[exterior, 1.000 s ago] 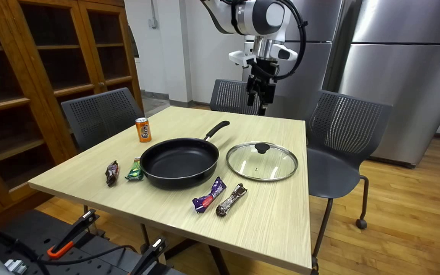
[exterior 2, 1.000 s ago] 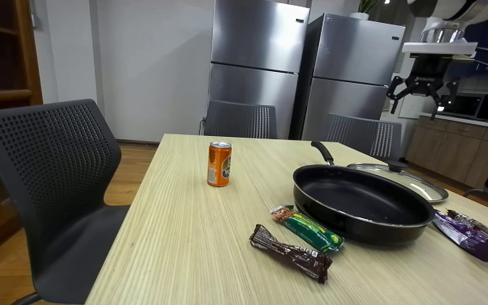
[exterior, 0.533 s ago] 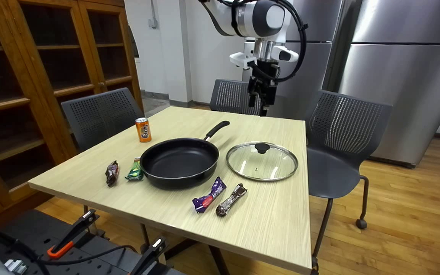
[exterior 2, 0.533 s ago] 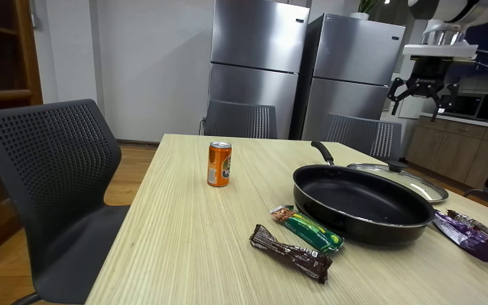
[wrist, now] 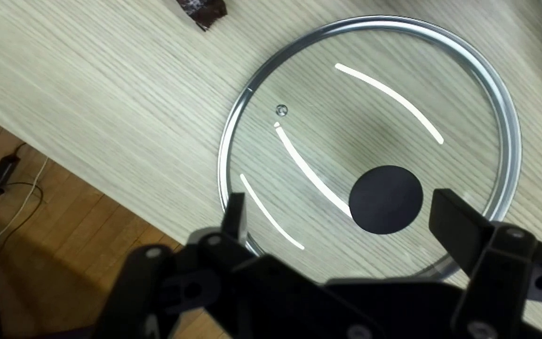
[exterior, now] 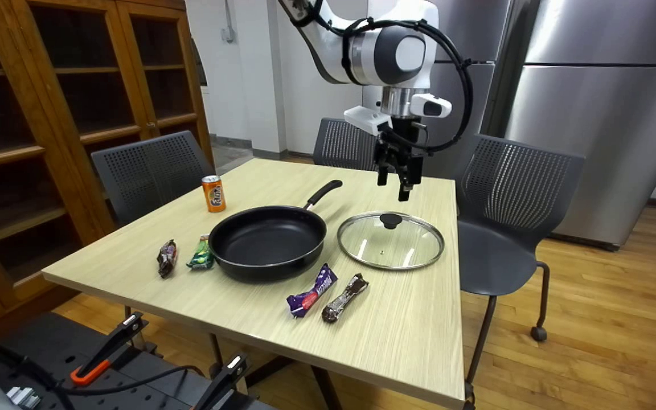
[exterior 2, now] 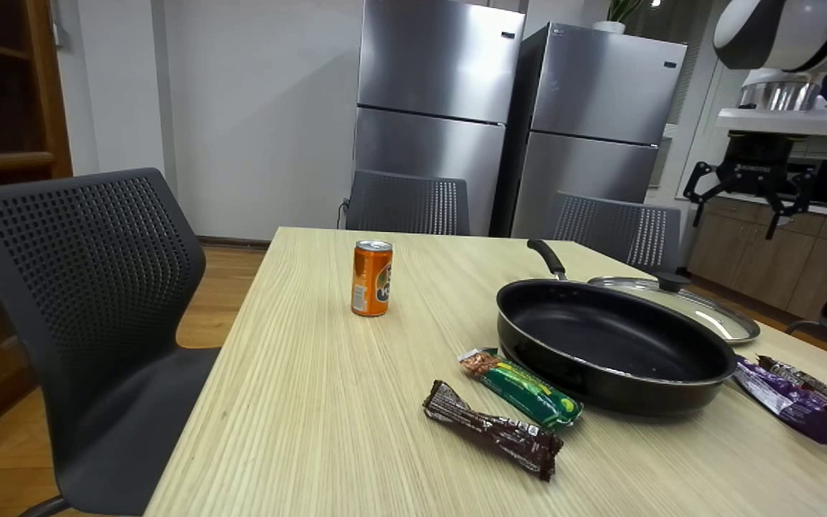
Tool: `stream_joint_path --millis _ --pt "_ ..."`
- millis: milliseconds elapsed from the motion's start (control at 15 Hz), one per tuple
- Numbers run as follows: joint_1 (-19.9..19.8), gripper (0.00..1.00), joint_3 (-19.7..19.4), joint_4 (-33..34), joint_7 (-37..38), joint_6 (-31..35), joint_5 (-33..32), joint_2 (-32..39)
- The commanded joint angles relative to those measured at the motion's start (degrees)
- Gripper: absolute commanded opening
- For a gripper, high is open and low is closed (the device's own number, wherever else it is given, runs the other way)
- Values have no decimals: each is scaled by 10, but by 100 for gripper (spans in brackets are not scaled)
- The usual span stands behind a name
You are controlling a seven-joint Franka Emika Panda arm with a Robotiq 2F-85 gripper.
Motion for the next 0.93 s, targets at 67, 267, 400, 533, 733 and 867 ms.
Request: stream_joint_path --millis 67,267,400,533,733,867 --pt "-3 100 -5 -133 -77 66 -37 -86" --pt "-8 100 -4 -196 -125 93 -52 -122" --pt "-7 100 -4 -235 -151 109 -64 -142" --pt "-12 100 2 -262 -179 132 -60 -149" --pt "-4 100 -5 -289 -190 181 -86 -131" --pt "-1 100 -6 -305 -191 209 -104 -122"
